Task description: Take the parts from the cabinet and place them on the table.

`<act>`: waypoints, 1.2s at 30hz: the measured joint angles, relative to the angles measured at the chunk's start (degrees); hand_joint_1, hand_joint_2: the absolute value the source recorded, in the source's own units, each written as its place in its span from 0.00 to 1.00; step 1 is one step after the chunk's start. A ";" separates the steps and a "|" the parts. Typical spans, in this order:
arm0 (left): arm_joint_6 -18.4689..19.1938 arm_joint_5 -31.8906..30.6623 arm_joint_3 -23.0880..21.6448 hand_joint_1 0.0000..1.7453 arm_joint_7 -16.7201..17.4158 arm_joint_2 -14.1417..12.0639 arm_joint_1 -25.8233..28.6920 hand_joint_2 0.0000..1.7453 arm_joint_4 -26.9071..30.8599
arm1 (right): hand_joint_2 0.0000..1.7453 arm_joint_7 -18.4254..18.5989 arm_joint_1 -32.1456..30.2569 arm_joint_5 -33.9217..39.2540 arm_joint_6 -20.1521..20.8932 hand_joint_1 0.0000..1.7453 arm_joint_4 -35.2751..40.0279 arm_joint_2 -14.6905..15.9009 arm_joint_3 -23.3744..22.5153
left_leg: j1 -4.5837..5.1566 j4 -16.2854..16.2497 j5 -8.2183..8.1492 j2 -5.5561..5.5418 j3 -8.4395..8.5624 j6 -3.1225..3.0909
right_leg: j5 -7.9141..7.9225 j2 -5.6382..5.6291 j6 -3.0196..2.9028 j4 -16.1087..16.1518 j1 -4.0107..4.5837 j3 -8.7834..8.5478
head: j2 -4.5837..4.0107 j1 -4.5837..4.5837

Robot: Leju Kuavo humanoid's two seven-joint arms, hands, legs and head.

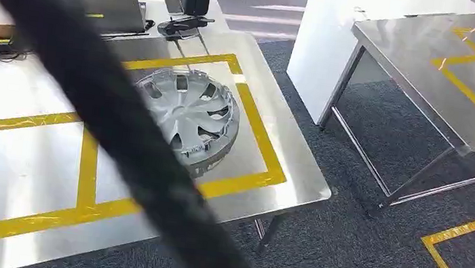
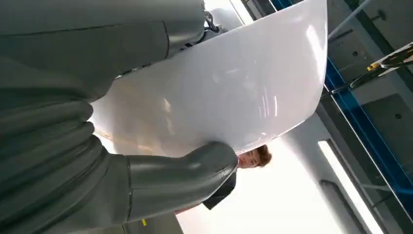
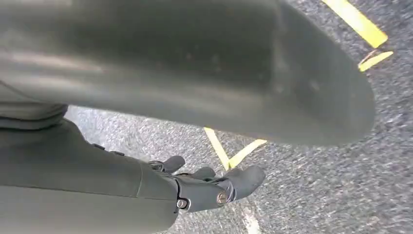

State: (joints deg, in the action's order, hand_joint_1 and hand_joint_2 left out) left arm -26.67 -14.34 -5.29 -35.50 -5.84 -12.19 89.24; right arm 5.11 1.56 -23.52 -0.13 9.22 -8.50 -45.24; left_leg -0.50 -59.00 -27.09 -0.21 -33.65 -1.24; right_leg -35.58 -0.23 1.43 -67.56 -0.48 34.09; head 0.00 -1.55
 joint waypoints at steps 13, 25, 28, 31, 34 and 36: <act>-0.07 0.68 -1.40 1.00 0.35 1.33 -2.80 1.00 -7.64 | 0.00 -0.98 -0.17 -3.45 1.01 0.00 0.02 1.03 0.26 | 0.11 0.52 -3.98 -0.27 4.46 2.50 | 8.99 0.03 -2.52 9.20 0.12 0.08 | 0.00 0.41; 1.03 -0.31 -1.51 1.00 1.77 0.76 -10.27 1.00 -22.72 | 0.00 -0.90 0.17 -5.11 1.62 0.00 0.00 1.49 0.94 | 0.44 -0.37 2.14 -0.16 -1.97 1.83 | 4.51 -0.10 -2.13 9.14 0.31 -4.31 | 0.00 1.29; -1.30 -6.41 -2.14 1.00 2.70 0.35 -18.32 1.00 -36.53 | 0.00 -0.66 0.44 -6.64 2.19 0.00 0.00 1.60 1.92 | 0.40 0.05 2.28 -0.65 -1.99 1.83 | 4.49 0.06 -2.42 9.27 0.53 -4.58 | -0.02 1.18; -4.54 -14.69 -4.04 1.00 9.64 -0.35 -26.23 1.00 -49.96 | 0.00 -0.31 1.00 -7.85 2.32 0.00 0.00 1.92 2.75 | 0.46 0.08 1.99 -0.60 -1.91 1.48 | 4.48 0.00 -2.41 9.95 0.51 -4.92 | 0.00 1.20; -4.99 -22.70 -8.01 1.00 20.26 -1.20 -31.33 1.00 -59.15 | 0.00 -0.15 1.19 -8.24 2.62 0.00 0.00 2.16 3.39 | 0.48 0.09 1.86 -0.51 -1.80 1.26 | 4.53 -0.01 -2.26 10.23 0.51 -5.14 | -0.02 1.20; -3.32 -24.96 -10.10 1.00 27.11 -1.71 -33.08 1.00 -63.81 | 0.00 -0.13 1.31 -8.04 2.67 0.00 0.02 2.16 3.43 | 0.51 0.09 1.82 -0.42 -1.72 1.21 | 4.53 -0.03 -2.02 10.32 0.49 -5.21 | 0.00 1.18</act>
State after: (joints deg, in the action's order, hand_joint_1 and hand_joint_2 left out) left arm -29.98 -39.30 -15.39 -8.38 -7.54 -45.26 25.43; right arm 4.98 2.87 -31.56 2.54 9.25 -6.34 -41.81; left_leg 0.01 -58.91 -25.27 -0.63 -35.37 -0.04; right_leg -31.05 -0.26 -0.58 -57.24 0.01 28.88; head 0.00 -0.37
